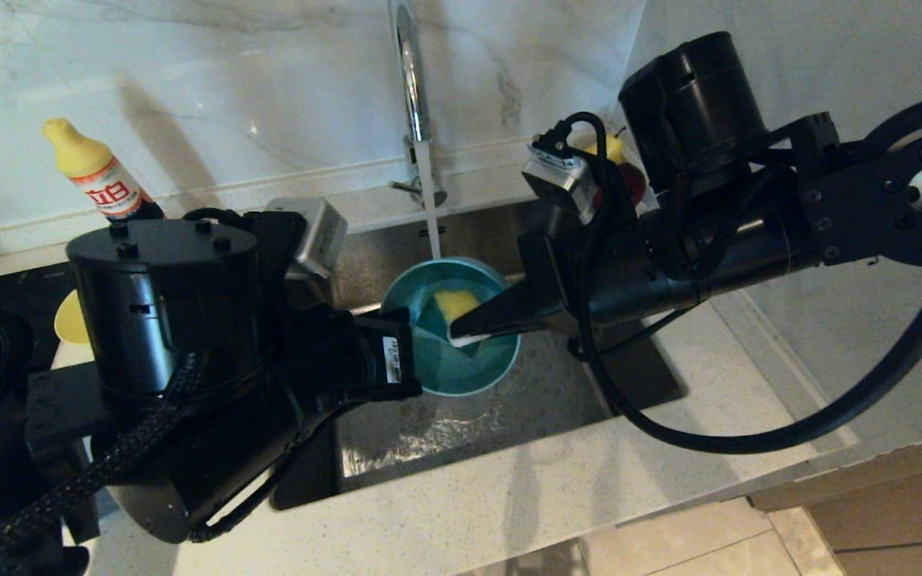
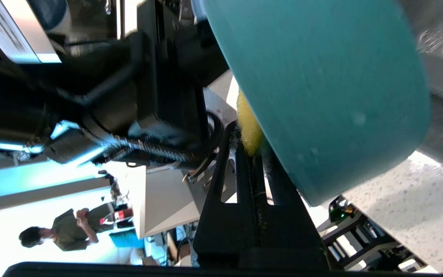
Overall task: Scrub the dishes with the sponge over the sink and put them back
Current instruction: Wipe the bowl
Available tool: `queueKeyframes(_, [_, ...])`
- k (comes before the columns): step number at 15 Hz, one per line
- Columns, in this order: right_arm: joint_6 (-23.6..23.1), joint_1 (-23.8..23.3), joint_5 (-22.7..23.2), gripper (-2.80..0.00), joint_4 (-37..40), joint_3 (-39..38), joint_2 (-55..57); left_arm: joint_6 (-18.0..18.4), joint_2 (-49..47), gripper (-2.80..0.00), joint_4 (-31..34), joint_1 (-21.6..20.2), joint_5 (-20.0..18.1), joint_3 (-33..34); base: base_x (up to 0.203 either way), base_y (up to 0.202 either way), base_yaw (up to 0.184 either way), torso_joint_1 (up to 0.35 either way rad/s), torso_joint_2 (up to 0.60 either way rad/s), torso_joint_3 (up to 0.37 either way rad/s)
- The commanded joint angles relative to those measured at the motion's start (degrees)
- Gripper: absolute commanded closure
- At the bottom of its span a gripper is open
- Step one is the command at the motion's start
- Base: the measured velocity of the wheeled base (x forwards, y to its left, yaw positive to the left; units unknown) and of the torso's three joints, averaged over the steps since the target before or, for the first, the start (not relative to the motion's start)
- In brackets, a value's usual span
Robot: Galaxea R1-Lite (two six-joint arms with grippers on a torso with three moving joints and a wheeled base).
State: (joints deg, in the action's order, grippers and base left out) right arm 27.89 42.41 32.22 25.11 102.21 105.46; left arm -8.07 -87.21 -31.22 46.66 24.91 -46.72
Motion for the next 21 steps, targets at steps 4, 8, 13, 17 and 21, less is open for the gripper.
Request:
queueKeyframes(4, [0.16, -0.69, -1.01, 0.0, 0.2, 3.42, -0.11, 0.34, 0.02, 0.0, -0.42, 0.19, 0.14, 1.54, 0.0, 0.0, 0.0, 0.0, 0.0, 0.0])
queueKeyframes(8, [0.19, -1.76, -1.75, 0.0, 0.45, 3.96, -1.22, 0.34, -0.3, 0.0, -1.74, 0.1, 0.31, 2.07, 0.0, 0.0, 0.0, 0.0, 0.0, 0.0])
queueKeyframes(13, [0.06, -3.9, -1.98, 0.0, 0.9, 0.4, -4.38, 0.42, -0.23, 0.0, -1.83, -1.29, 0.4, 1.36, 0.0, 0.0, 0.0, 0.0, 0.0, 0.0])
queueKeyframes(17, [-0.14, -4.7, -1.98, 0.0, 0.81, -3.58, -7.16, 0.42, -0.33, 0.0, -1.83, -2.01, 0.4, 0.37, 0.0, 0.0, 0.0, 0.0, 0.0, 0.0])
queueKeyframes(21, [-0.21, -4.51, -1.9, 0.0, 0.71, -4.82, -7.54, 0.31, -0.61, 0.0, -1.83, -2.1, 0.43, -0.13, 0.0, 0.0, 0.0, 0.0, 0.0, 0.0])
